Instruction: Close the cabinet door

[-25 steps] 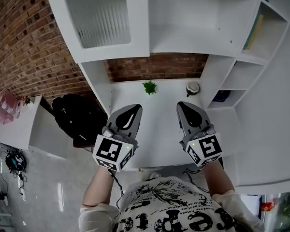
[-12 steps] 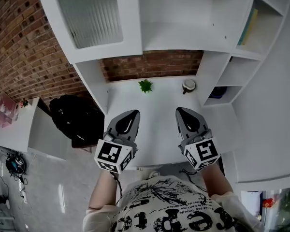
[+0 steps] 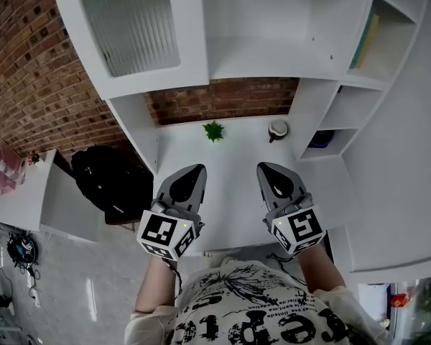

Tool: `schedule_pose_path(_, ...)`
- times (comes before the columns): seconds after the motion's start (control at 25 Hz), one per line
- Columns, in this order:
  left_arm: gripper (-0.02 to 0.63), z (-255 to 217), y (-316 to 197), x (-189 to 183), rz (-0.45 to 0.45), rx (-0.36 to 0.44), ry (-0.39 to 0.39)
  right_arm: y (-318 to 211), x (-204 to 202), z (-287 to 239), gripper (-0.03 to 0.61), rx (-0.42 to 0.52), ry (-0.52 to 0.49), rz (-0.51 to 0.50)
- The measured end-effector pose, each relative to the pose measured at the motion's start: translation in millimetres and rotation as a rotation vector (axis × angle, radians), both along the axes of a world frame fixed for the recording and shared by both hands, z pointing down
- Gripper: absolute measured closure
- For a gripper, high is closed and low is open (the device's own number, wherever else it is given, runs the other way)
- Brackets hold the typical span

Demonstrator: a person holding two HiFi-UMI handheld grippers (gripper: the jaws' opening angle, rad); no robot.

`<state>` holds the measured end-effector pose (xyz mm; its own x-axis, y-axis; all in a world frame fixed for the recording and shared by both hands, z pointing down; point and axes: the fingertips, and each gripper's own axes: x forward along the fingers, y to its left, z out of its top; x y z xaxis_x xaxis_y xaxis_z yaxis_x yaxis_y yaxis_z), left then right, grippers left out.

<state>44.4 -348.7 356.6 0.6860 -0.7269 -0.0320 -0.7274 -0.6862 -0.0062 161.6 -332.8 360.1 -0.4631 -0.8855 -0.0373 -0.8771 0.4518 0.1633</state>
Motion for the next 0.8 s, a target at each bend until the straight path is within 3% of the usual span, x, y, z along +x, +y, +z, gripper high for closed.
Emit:
schedule_pose_path(0.52,0.6,11.2,-12.2,-12.5,-0.028,0.03,-0.018,-11.9,-8.9,14.8,0.565,-0.035,-0.02,-0.008)
schedule_pose_path(0.68,0.6,15.8,-15.3,-16.4,-0.037,0.062,-0.087,-17.4,-10.1,15.8,0.565,-0.04,-0.016,-0.004)
schedule_pose_path(0.8,0.6,14.4,-20.4,-19.5,-0.04,0.071,-0.097,-23.8,-10.0,14.3,0.565,-0.039,-0.014,-0.001)
